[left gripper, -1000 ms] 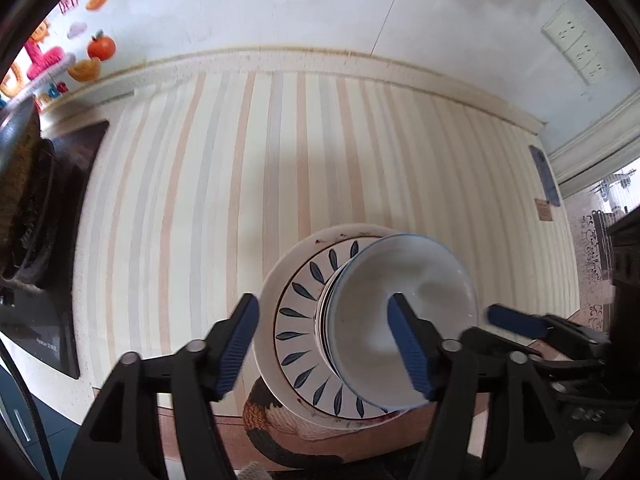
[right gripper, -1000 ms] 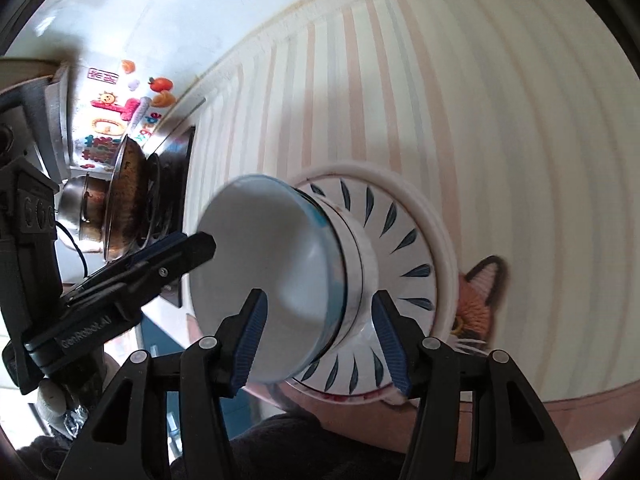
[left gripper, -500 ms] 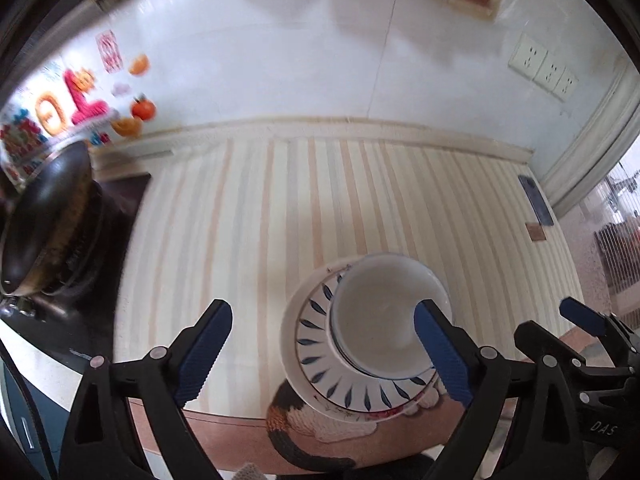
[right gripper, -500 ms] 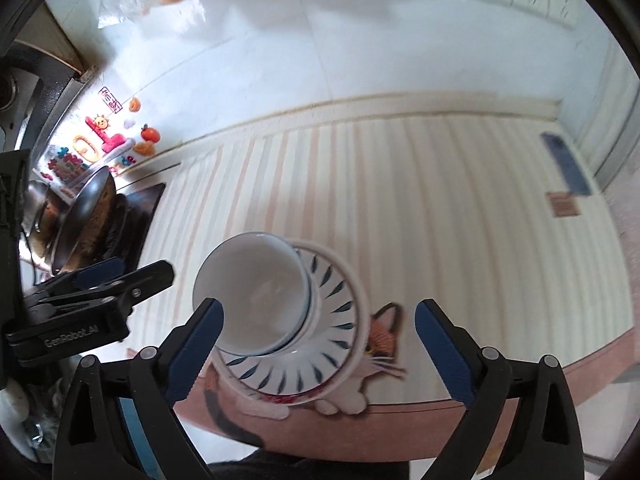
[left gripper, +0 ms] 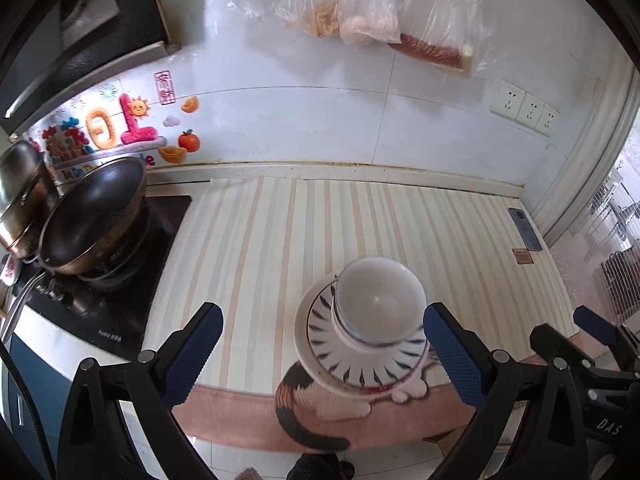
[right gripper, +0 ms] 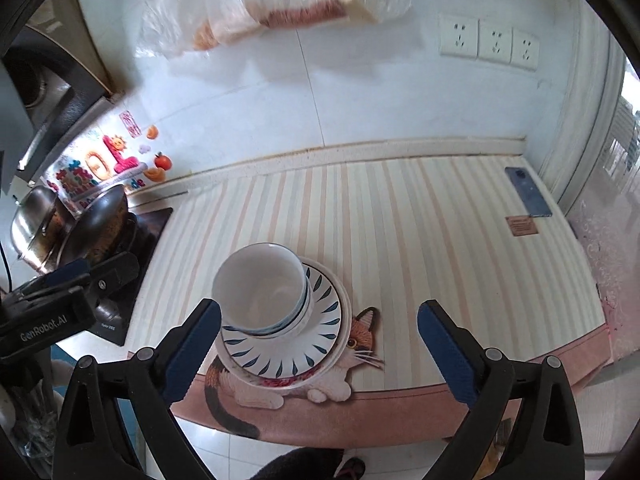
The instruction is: Organize plates and bowls
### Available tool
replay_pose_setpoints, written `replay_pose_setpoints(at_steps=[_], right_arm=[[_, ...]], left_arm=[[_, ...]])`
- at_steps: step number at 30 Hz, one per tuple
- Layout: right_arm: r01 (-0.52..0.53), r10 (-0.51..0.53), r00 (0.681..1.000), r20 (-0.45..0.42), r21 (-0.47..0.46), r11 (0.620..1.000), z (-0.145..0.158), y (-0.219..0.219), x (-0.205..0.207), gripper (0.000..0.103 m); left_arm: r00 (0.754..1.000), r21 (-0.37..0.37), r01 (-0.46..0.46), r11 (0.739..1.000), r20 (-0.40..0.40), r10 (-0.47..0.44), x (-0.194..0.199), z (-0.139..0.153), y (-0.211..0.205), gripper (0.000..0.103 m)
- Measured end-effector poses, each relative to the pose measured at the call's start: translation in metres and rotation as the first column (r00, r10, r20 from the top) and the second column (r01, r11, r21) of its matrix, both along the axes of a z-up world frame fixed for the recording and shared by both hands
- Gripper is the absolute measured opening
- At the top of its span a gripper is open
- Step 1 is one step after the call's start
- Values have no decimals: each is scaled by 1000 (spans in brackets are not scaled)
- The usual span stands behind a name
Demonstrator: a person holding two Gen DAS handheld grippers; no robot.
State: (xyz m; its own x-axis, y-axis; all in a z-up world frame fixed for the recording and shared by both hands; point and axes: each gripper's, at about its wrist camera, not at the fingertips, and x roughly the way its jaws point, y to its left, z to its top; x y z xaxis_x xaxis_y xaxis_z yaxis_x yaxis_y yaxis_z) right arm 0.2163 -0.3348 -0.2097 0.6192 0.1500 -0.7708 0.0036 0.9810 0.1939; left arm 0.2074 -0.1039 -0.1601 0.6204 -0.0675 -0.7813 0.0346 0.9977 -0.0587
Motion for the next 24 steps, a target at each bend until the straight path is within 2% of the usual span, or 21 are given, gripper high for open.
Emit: replay_pose_setpoints(at_steps=[9, 18, 24], right_arm=[[9, -9, 998, 63, -4, 1000, 36, -4, -79, 101], [10, -4, 989, 145, -42, 999, 84, 4, -158, 101], [19, -10, 984, 181, -48, 999, 104, 11, -202, 101]], left_arm=[[997, 56, -29, 998, 78, 25, -85, 40, -5, 103], [989, 31, -39, 999, 142, 34, -147, 72, 0, 103], [986, 19, -34, 999, 164, 30, -178, 82, 10, 103]])
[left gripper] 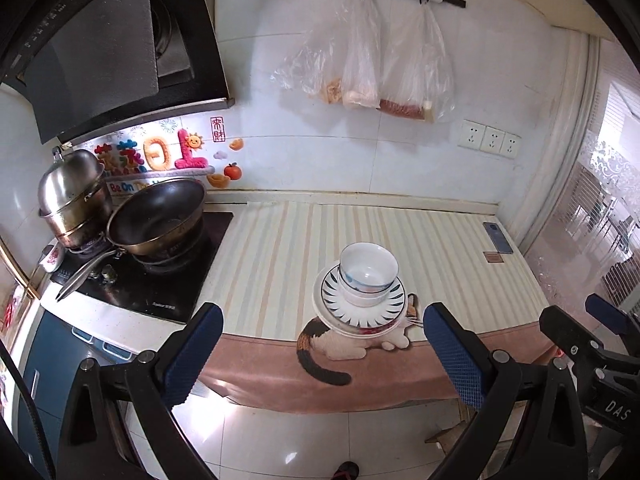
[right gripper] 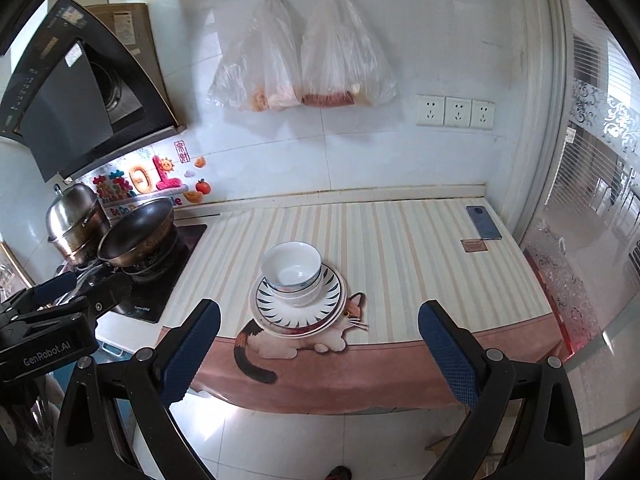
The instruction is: Organize plates and bowls
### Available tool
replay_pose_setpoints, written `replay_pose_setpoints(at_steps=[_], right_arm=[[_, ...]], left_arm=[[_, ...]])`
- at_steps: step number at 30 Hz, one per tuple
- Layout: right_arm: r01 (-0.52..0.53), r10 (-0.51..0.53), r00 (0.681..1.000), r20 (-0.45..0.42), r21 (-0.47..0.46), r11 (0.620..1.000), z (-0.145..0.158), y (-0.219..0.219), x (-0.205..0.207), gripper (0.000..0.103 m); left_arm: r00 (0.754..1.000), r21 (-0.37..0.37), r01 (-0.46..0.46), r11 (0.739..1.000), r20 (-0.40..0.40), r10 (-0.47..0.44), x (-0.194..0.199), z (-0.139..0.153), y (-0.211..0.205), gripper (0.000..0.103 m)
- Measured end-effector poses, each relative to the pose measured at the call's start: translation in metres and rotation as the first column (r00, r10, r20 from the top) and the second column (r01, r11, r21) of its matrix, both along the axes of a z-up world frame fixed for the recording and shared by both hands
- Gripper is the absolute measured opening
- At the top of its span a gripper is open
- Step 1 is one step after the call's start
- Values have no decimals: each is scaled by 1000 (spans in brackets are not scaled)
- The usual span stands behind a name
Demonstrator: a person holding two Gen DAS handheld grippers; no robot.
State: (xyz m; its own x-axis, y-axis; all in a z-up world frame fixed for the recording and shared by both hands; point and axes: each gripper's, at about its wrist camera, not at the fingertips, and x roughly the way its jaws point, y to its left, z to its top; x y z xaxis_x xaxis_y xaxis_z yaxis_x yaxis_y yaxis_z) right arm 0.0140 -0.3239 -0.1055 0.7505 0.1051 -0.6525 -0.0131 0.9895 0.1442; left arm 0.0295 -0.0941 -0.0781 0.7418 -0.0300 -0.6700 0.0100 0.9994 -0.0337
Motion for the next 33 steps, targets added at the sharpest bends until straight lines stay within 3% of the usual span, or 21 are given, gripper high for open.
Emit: replay_pose_setpoints(at_steps=[12, 33], right_arm=[[22, -22, 999, 25, 12, 1000, 13, 17, -55, 101], [35, -35, 998, 46, -6, 999, 20, 22, -80, 102]], left_arm=[[1000, 15, -8, 1000, 3, 8, -44, -1, 17, 103], [1000, 2, 12, 1000, 21, -12, -67, 8, 18, 103]])
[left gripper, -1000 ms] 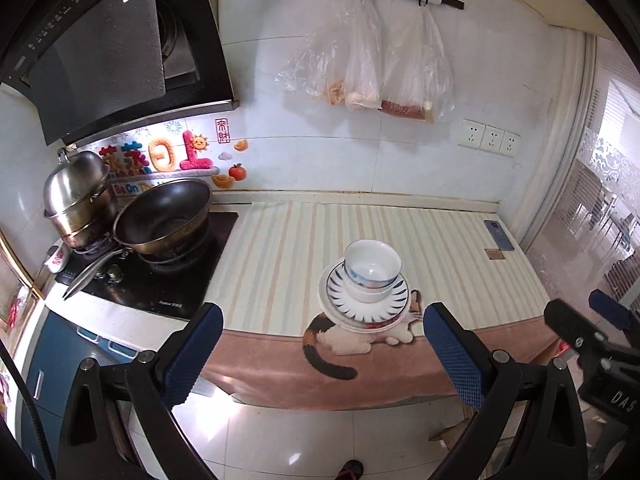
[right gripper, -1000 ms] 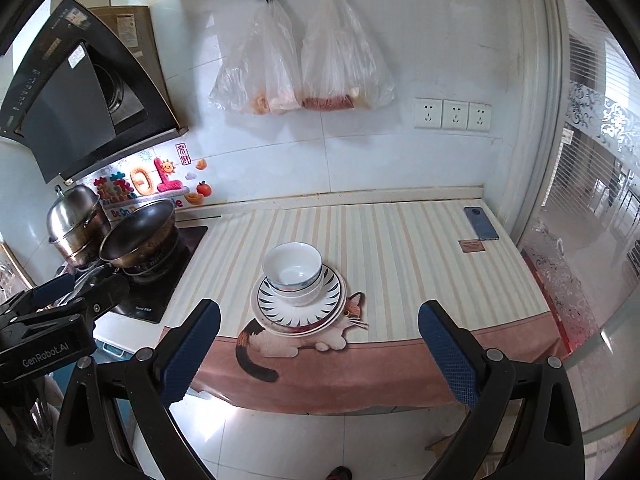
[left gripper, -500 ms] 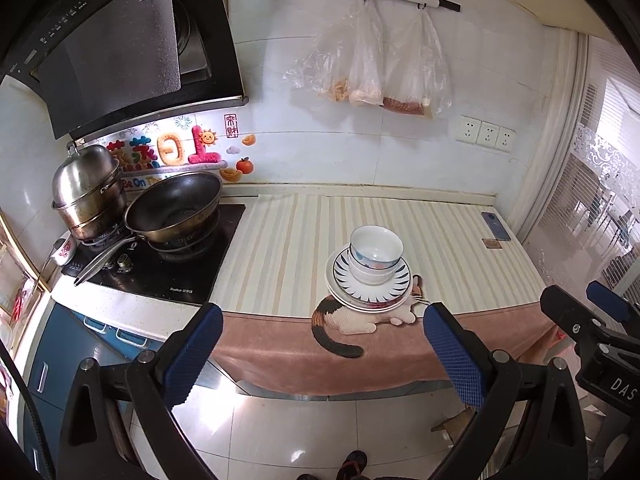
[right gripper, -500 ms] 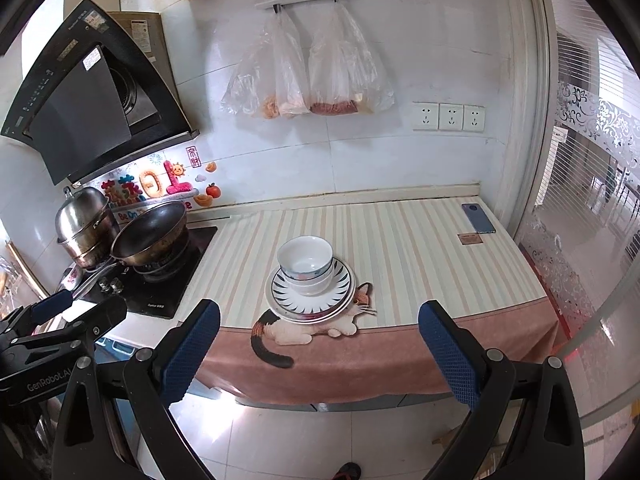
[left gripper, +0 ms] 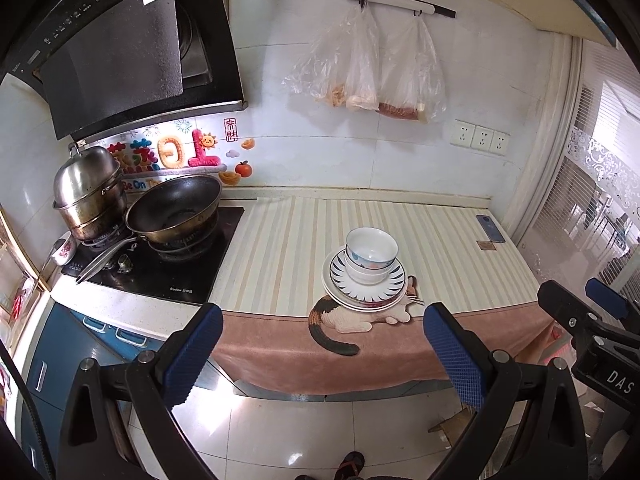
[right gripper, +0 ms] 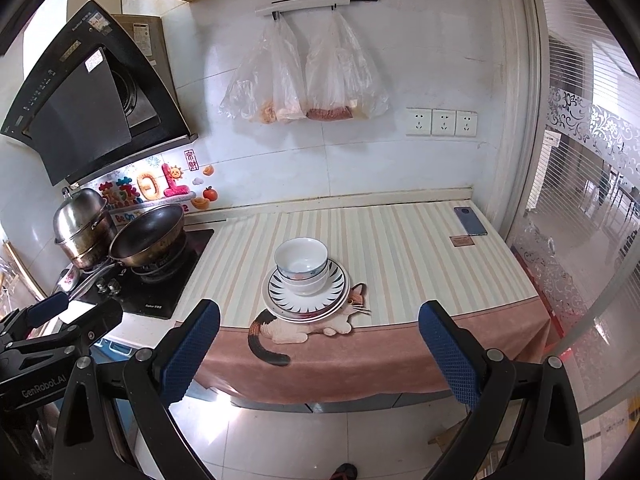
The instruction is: Organize plates and bowls
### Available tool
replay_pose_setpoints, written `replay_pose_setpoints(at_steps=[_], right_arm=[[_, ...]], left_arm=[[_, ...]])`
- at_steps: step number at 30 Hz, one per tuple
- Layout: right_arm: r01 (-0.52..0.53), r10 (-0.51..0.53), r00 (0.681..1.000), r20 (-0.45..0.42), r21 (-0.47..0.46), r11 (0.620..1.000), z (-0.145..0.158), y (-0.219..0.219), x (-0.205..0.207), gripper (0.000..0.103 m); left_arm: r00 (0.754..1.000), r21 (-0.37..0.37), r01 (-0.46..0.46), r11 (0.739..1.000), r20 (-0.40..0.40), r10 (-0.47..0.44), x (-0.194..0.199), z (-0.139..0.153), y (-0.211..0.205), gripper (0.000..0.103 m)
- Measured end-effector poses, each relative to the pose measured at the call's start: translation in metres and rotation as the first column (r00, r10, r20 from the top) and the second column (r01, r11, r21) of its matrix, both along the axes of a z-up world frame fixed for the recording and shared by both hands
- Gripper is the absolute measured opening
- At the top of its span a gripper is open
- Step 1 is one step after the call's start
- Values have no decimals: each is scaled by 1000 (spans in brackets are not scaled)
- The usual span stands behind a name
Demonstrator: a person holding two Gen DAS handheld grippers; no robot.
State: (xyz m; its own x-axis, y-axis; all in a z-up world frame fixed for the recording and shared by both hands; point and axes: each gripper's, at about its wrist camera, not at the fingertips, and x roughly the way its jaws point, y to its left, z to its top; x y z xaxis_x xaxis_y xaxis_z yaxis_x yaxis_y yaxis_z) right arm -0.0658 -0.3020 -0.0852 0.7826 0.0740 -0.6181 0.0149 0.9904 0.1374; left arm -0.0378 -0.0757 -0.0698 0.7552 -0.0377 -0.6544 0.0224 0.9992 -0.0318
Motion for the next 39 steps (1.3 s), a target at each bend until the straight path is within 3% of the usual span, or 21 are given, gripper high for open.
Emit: replay_pose_setpoints(at_steps=[39], right_arm=[[14, -14, 1000, 10, -14, 1000, 7, 5, -17, 102]], left_arm=[[1000, -17, 10, 1000, -2, -10, -9, 2, 4, 103]])
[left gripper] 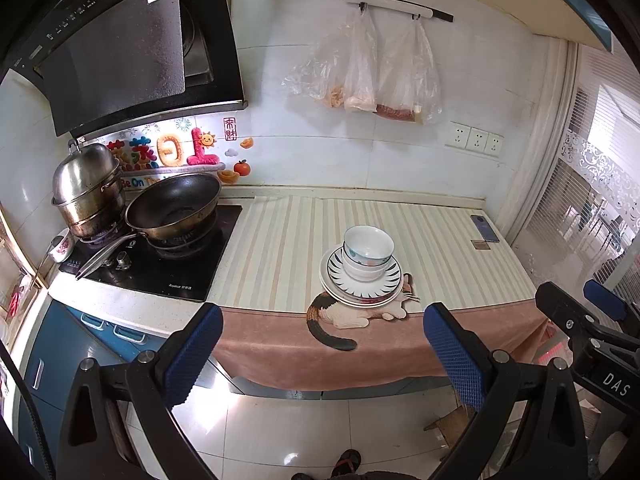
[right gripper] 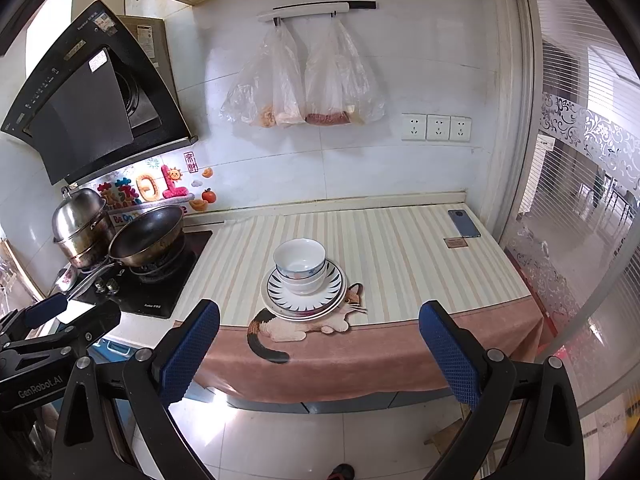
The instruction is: Organize plates and bowls
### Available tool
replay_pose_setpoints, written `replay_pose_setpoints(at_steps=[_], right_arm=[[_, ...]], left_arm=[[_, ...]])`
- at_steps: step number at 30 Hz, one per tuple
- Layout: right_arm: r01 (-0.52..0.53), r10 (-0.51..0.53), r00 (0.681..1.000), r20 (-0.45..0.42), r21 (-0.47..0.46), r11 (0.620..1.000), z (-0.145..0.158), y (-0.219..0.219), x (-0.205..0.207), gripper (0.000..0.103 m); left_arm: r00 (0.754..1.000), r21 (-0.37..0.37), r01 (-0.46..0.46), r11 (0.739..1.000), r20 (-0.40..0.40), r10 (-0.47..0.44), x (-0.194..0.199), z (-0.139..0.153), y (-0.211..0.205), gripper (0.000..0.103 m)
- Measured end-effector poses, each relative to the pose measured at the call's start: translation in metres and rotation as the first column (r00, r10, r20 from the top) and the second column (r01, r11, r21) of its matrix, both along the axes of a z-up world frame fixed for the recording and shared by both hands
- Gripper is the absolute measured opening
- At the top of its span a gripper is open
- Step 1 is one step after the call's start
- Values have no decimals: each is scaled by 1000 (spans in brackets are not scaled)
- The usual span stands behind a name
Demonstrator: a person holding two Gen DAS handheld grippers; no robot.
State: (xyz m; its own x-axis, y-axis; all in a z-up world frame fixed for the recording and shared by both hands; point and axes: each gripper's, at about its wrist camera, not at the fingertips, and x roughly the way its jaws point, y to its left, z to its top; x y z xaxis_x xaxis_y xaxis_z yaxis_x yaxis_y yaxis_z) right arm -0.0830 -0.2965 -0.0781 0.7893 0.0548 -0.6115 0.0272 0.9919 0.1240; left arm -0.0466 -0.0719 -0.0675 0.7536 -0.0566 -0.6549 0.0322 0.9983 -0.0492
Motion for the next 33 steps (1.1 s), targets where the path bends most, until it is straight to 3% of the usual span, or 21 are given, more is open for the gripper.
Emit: replay_pose_setpoints(at_steps=[33], right_arm=[[2, -2, 1000, 2, -5, 1000, 8, 5, -3, 102]], left_arm=[[1000, 3, 8, 1000, 15, -8, -6, 2, 3, 103]])
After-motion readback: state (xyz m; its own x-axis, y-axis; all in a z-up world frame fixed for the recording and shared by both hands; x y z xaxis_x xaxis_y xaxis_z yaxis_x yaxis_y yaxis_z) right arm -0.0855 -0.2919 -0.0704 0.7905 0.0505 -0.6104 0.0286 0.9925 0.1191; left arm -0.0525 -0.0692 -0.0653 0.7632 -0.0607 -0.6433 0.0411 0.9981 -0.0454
